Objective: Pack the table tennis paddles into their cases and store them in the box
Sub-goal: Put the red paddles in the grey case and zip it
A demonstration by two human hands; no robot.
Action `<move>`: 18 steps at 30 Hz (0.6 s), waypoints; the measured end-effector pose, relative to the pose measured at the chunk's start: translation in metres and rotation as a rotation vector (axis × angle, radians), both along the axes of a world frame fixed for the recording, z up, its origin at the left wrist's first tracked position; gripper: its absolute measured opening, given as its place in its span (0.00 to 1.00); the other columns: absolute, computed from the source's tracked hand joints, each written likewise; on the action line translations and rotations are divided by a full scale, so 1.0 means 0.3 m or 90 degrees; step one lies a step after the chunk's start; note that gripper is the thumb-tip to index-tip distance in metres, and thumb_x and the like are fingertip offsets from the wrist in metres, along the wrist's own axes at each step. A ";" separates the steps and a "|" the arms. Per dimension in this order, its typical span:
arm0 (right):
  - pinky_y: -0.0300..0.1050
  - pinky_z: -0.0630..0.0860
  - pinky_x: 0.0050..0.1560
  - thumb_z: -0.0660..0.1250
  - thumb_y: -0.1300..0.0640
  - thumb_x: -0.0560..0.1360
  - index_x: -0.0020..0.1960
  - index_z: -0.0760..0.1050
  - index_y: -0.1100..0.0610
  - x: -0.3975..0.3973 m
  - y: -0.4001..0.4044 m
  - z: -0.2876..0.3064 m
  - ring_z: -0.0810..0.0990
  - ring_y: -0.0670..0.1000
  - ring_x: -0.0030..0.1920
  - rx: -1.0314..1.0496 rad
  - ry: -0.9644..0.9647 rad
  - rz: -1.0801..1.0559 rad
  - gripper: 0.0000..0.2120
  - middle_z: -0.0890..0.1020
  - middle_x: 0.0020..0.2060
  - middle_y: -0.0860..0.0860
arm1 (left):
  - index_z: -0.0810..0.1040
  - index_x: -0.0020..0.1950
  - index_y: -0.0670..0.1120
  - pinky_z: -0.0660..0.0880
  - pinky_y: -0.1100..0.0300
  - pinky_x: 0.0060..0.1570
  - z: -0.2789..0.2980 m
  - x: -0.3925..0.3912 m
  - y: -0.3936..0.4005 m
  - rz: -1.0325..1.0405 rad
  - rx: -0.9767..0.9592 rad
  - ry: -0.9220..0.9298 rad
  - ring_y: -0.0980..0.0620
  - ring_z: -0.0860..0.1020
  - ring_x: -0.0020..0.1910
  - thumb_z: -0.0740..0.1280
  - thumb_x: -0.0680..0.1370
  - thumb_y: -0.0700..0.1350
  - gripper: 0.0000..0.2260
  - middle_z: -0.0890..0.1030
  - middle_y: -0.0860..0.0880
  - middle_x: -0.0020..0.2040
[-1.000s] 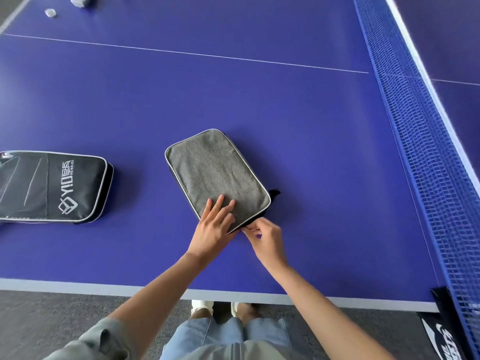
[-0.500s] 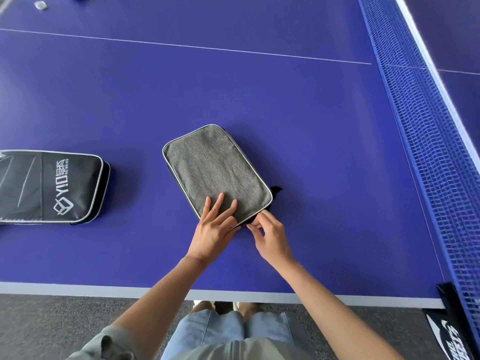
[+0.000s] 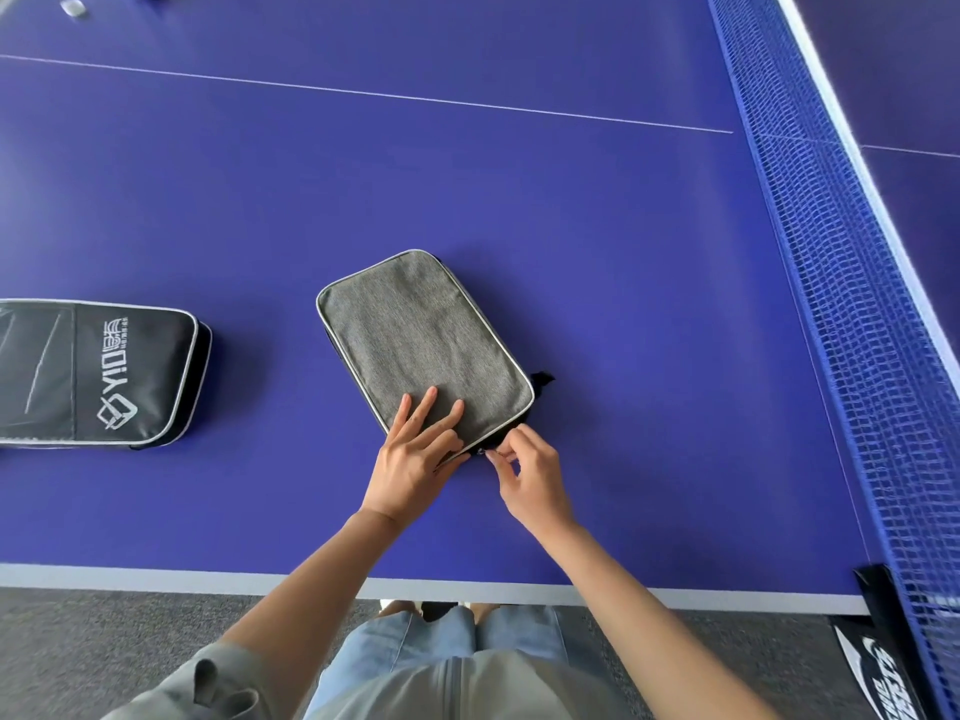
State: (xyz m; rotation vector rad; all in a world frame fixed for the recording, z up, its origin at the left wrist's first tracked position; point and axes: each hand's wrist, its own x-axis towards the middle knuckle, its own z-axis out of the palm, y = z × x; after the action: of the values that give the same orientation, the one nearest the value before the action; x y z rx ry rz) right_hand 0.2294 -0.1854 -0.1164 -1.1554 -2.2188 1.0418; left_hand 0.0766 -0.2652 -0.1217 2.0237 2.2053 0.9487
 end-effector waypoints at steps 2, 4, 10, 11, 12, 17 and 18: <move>0.46 0.71 0.34 0.68 0.63 0.74 0.35 0.70 0.63 -0.004 -0.044 0.003 0.71 0.50 0.33 -0.010 -0.013 -0.009 0.11 0.74 0.34 0.54 | 0.78 0.39 0.42 0.66 0.39 0.67 -0.013 -0.014 -0.007 -0.003 -0.006 -0.023 0.41 0.70 0.68 0.71 0.73 0.47 0.09 0.79 0.49 0.62; 0.44 0.70 0.34 0.67 0.62 0.74 0.35 0.71 0.63 -0.006 -0.076 0.001 0.70 0.48 0.33 -0.024 -0.023 -0.029 0.11 0.74 0.35 0.53 | 0.78 0.41 0.42 0.65 0.41 0.68 -0.020 -0.028 -0.013 -0.009 -0.017 -0.040 0.44 0.68 0.70 0.71 0.72 0.50 0.11 0.78 0.51 0.63; 0.50 0.71 0.35 0.66 0.61 0.75 0.37 0.71 0.61 -0.012 -0.073 0.009 0.70 0.50 0.33 -0.039 -0.066 -0.020 0.09 0.72 0.33 0.51 | 0.77 0.43 0.43 0.62 0.42 0.70 -0.016 -0.008 -0.003 0.031 -0.040 -0.060 0.44 0.68 0.70 0.73 0.70 0.52 0.13 0.79 0.53 0.62; 0.51 0.72 0.35 0.66 0.61 0.74 0.38 0.71 0.61 -0.015 -0.071 0.010 0.70 0.51 0.34 -0.039 -0.075 -0.006 0.08 0.73 0.33 0.51 | 0.77 0.42 0.43 0.62 0.41 0.70 -0.019 -0.004 -0.001 0.037 -0.037 -0.061 0.44 0.69 0.70 0.73 0.70 0.51 0.13 0.79 0.53 0.61; 0.51 0.73 0.35 0.65 0.61 0.74 0.38 0.72 0.61 -0.017 -0.066 0.008 0.71 0.51 0.34 -0.040 -0.083 0.005 0.07 0.74 0.33 0.52 | 0.77 0.42 0.43 0.62 0.41 0.70 -0.022 -0.002 0.000 0.039 -0.032 -0.059 0.43 0.69 0.70 0.73 0.71 0.51 0.13 0.79 0.53 0.61; 0.44 0.72 0.33 0.67 0.60 0.75 0.39 0.75 0.61 -0.028 -0.039 0.003 0.72 0.50 0.31 -0.045 -0.051 0.000 0.07 0.77 0.34 0.54 | 0.76 0.39 0.43 0.63 0.40 0.69 -0.024 0.003 0.005 0.053 -0.010 -0.066 0.44 0.70 0.69 0.71 0.73 0.49 0.11 0.80 0.52 0.60; 0.43 0.71 0.33 0.68 0.60 0.75 0.38 0.75 0.61 -0.027 -0.035 0.002 0.71 0.49 0.30 -0.042 -0.045 -0.001 0.08 0.77 0.34 0.53 | 0.76 0.37 0.43 0.64 0.40 0.69 -0.026 0.006 0.005 0.054 -0.002 -0.063 0.43 0.70 0.69 0.71 0.73 0.49 0.11 0.80 0.51 0.60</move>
State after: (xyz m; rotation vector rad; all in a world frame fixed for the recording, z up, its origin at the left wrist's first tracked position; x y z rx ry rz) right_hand 0.2214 -0.1960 -0.1158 -1.2399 -2.2517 1.0980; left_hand 0.0785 -0.2636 -0.1294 1.8518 2.2553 1.0273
